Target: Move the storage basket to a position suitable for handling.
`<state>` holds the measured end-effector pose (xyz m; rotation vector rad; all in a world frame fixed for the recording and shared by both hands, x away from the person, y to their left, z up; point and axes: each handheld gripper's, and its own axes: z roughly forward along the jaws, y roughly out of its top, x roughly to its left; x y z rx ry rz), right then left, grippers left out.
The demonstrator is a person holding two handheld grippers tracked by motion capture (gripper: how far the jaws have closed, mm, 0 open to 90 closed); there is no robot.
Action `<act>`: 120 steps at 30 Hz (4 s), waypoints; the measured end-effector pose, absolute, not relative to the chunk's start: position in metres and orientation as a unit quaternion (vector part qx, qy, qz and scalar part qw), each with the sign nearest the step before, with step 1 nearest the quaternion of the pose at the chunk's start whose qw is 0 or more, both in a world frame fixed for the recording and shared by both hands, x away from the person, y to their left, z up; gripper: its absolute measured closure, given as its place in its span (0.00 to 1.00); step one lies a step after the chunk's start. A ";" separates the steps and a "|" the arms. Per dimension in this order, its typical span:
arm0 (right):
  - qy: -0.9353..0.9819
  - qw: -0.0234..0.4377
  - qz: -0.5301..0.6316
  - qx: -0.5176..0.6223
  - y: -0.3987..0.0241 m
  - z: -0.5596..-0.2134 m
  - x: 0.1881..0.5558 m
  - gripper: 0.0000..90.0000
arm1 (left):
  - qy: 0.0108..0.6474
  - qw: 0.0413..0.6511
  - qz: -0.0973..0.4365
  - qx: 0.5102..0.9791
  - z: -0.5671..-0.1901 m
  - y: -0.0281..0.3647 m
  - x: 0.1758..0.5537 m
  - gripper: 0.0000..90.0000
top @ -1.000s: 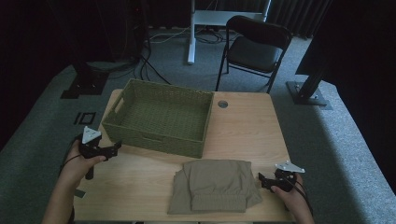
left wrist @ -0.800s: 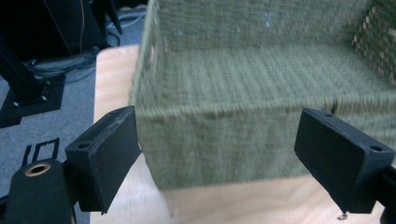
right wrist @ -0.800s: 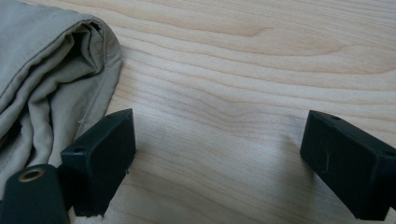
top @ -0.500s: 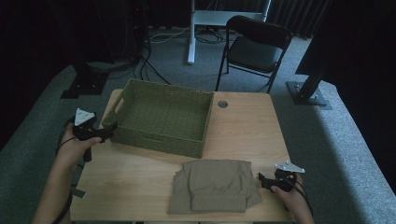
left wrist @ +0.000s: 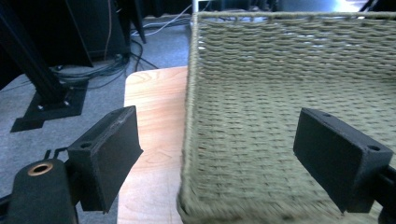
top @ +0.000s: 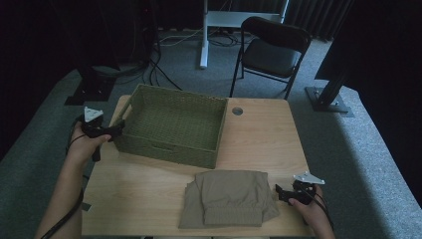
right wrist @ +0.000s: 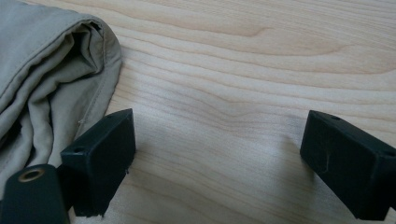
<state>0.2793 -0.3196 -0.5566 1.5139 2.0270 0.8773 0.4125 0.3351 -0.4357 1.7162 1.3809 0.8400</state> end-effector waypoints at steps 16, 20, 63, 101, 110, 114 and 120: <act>0.737 0.230 0.319 0.550 -0.320 -0.557 0.279 0.11 | 0.575 0.374 0.338 0.645 -0.467 0.347 0.437 0.50; 0.737 0.230 0.319 0.550 -0.320 -0.557 0.279 0.11 | 0.585 0.357 0.329 0.650 -0.472 0.346 0.441 0.56; 0.740 0.233 0.314 0.547 -0.318 -0.550 0.289 0.11 | 0.606 0.364 0.291 0.645 -0.474 0.335 0.411 0.94; 0.742 0.226 0.418 0.472 -0.119 -0.433 0.411 0.21 | 0.616 0.362 0.259 0.650 -0.468 0.334 0.390 0.93; 0.730 0.230 0.416 0.491 -0.105 -0.436 0.431 0.21 | 0.624 0.401 0.294 0.603 -0.445 0.351 0.398 0.61; 0.720 0.234 0.412 0.507 -0.095 -0.441 0.442 0.21 | 0.613 0.410 0.300 0.604 -0.443 0.349 0.412 0.52; 0.719 0.235 0.400 0.518 -0.087 -0.451 0.449 0.21 | 0.601 0.400 0.295 0.626 -0.455 0.336 0.426 0.50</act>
